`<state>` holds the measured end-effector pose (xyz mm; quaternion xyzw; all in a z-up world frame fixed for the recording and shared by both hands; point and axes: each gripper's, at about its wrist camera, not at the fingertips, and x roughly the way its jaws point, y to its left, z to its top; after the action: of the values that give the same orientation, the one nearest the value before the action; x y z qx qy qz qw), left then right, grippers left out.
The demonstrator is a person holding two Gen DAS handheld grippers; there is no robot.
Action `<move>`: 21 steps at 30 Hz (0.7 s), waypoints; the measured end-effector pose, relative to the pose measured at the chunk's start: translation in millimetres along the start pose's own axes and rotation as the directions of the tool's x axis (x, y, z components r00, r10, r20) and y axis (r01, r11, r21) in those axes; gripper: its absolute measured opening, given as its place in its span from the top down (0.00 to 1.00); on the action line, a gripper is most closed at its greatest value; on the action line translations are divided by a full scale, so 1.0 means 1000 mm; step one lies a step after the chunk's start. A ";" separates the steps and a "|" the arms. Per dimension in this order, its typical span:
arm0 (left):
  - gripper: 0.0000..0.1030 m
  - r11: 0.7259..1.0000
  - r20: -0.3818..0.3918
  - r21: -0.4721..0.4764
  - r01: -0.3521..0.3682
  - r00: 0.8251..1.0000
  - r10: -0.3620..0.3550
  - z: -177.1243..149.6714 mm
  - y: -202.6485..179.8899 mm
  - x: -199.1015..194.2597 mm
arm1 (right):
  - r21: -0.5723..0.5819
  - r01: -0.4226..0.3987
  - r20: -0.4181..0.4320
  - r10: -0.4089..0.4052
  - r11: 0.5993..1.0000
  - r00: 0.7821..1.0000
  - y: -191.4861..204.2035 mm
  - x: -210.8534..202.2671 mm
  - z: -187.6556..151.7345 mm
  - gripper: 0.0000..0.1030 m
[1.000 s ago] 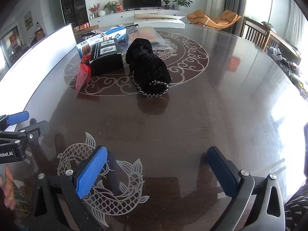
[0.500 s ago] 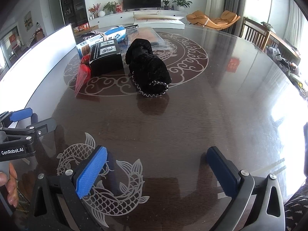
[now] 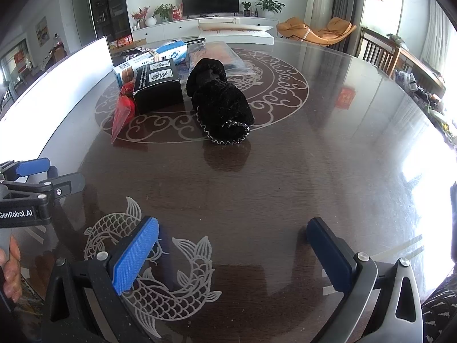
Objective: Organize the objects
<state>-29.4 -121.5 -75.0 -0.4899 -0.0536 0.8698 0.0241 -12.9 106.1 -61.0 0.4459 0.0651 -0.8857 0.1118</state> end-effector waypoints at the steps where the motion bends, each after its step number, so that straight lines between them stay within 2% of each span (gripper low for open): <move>1: 0.00 1.000 0.020 -0.002 0.014 1.000 -0.014 0.006 -0.001 -0.003 | 0.000 0.000 0.002 0.000 1.000 1.000 0.000 0.000 0.000 0.00; 7: 0.00 0.999 0.109 -0.032 -0.009 0.994 0.013 0.058 -0.004 -0.003 | -0.006 -0.005 0.008 0.005 1.000 1.000 -0.001 -0.002 -0.001 0.00; 10: 0.00 0.997 0.075 -0.054 -0.047 0.996 0.051 0.077 0.000 0.020 | -0.007 -0.005 0.008 0.005 1.000 1.000 -0.001 -0.002 -0.001 0.00; 14: 0.00 0.998 0.047 -0.053 -0.034 0.998 0.036 0.095 -0.004 0.049 | -0.007 -0.005 0.008 0.005 1.000 1.000 -0.001 -0.002 -0.001 0.00; 17: 0.00 0.995 0.000 -0.006 -0.103 0.995 0.103 0.101 -0.015 0.070 | -0.008 -0.005 0.009 0.005 1.000 1.000 -0.001 -0.003 -0.001 0.00; 19: 0.00 0.991 0.025 0.028 -0.132 0.991 0.131 0.100 -0.020 0.074 | -0.008 -0.005 0.009 0.005 1.000 1.000 -0.001 -0.003 -0.001 0.00; 20: 0.06 0.992 0.032 0.034 -0.122 0.992 0.121 0.099 -0.020 0.074 | -0.008 -0.005 0.009 0.005 1.000 1.000 -0.001 -0.003 -0.001 0.00; 21: 0.26 0.992 0.053 0.037 -0.121 0.991 0.119 0.097 -0.020 0.069 | -0.008 -0.005 0.009 0.005 1.000 1.000 -0.001 -0.003 -0.001 0.00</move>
<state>-148.7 -101.3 -81.4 -0.4693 -0.0070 0.8828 -0.0199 -10.9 108.1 -59.4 0.4417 0.0671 -0.8871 0.1162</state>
